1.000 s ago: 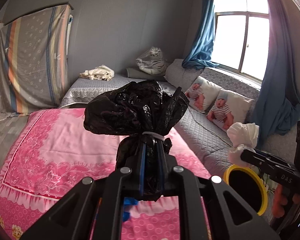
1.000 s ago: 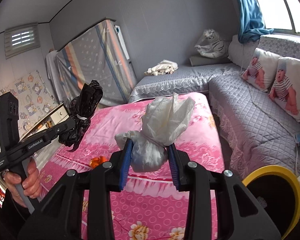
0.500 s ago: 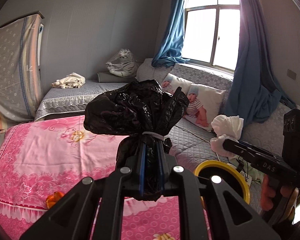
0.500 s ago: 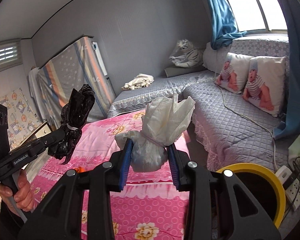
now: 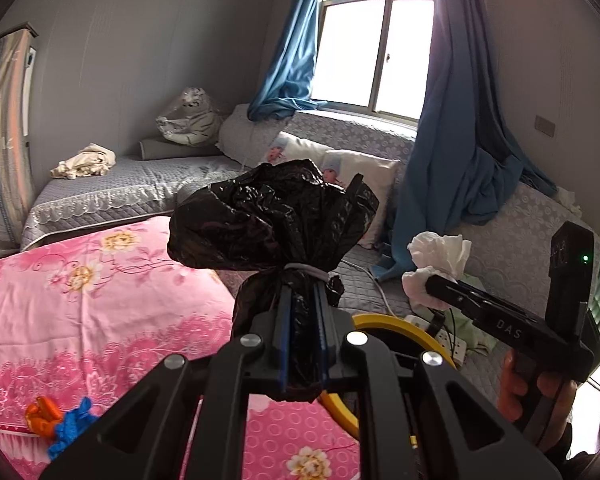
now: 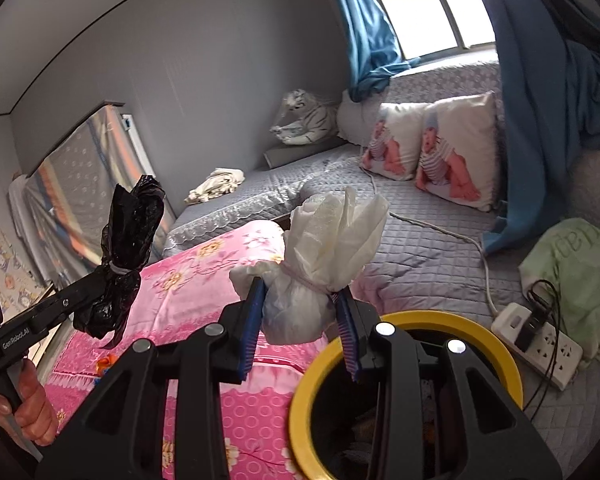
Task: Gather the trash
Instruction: 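Carry the black bag and white tissue over the yellow-rimmed bin with both tools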
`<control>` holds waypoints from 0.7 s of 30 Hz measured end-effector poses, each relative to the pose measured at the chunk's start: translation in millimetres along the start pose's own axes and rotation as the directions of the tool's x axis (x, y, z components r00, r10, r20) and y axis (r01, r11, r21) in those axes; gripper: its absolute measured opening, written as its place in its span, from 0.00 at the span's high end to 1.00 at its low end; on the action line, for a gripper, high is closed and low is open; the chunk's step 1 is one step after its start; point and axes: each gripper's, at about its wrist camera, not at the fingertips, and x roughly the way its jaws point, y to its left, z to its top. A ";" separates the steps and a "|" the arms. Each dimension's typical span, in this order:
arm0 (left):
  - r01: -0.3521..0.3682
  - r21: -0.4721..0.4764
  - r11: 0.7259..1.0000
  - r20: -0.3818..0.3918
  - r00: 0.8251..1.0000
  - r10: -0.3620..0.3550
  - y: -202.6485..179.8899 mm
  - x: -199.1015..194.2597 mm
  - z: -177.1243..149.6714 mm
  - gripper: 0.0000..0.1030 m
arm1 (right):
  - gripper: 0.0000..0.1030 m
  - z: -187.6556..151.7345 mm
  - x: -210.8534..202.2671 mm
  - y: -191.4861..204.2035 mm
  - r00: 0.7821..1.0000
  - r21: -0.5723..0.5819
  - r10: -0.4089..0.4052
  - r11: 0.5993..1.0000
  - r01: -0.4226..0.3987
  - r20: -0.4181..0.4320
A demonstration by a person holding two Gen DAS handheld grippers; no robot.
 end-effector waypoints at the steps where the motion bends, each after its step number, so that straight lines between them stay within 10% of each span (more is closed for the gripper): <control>1: 0.012 0.003 1.000 -0.009 1.000 -0.012 -3.6 5.9 -0.4 0.90 | 0.68 -1.2 0.9 -6.5 1.000 0.011 -0.006 1.000 0.006 -0.004; 21: 0.157 -0.012 0.988 -0.226 0.962 -0.156 -51.0 113.1 -38.1 0.90 | 0.68 -47.0 27.7 -71.1 0.984 0.120 -0.103 0.985 0.121 -0.145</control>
